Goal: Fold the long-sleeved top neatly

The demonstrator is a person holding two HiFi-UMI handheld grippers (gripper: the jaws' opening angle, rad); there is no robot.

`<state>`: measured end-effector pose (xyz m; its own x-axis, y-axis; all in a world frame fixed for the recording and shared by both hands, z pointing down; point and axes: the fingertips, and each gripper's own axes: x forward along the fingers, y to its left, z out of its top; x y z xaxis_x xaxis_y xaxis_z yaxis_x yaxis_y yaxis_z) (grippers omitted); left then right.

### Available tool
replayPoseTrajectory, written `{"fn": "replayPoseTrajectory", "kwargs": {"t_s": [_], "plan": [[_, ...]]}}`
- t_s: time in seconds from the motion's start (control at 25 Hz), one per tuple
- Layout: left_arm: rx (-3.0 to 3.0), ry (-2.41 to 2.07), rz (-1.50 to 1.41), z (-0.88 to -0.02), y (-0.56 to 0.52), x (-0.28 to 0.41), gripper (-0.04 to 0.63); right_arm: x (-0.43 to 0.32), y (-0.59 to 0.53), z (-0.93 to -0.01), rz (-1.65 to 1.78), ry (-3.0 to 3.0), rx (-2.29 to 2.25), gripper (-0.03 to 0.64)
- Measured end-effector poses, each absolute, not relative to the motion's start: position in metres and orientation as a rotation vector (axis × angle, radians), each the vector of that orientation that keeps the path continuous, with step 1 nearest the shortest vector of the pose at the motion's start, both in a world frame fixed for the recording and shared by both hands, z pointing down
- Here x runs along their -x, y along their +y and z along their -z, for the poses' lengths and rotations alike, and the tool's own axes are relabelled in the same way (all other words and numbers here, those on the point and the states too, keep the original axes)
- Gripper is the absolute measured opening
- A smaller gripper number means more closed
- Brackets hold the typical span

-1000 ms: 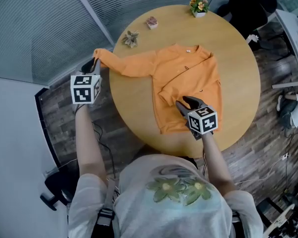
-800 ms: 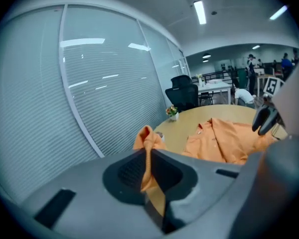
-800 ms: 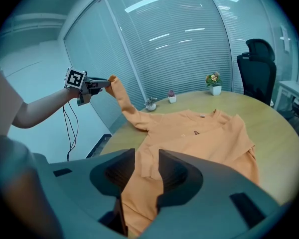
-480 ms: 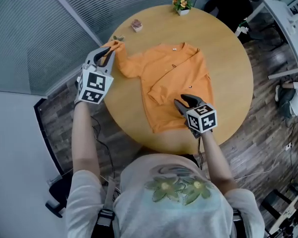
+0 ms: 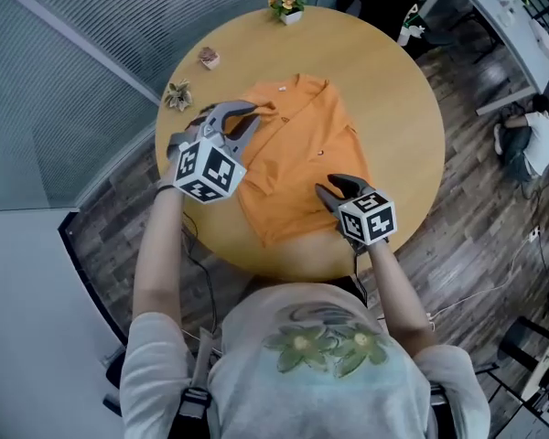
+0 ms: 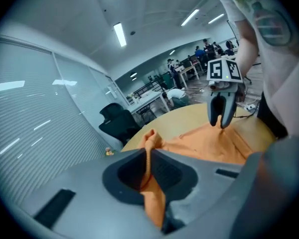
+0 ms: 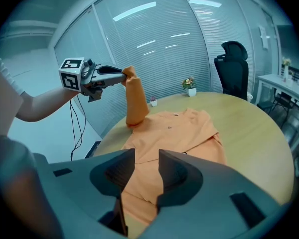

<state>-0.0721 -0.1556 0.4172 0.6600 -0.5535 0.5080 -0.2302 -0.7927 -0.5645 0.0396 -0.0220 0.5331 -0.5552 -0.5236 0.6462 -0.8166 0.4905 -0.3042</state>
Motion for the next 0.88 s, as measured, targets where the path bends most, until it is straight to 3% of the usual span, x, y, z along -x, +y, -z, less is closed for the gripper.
{"fn": "replayPoseTrajectory", "kwargs": {"t_s": [0.36, 0.72, 0.88], "plan": [[2.323, 0.251, 1.051, -0.489, -0.105, -0.04, 0.031, -0.08, 0.0, -0.548, -0.908, -2.204, -1.175, 0.16], [2.291, -0.06, 1.17, -0.583, -0.051, -0.109, 0.033, -0.111, 0.02, -0.563, -0.981, -2.144, -1.22, 0.16], [2.358, -0.039, 1.268, -0.606, -0.05, -0.116, 0.119, -0.122, 0.024, -0.571, -1.011, -2.134, -1.23, 0.16]]}}
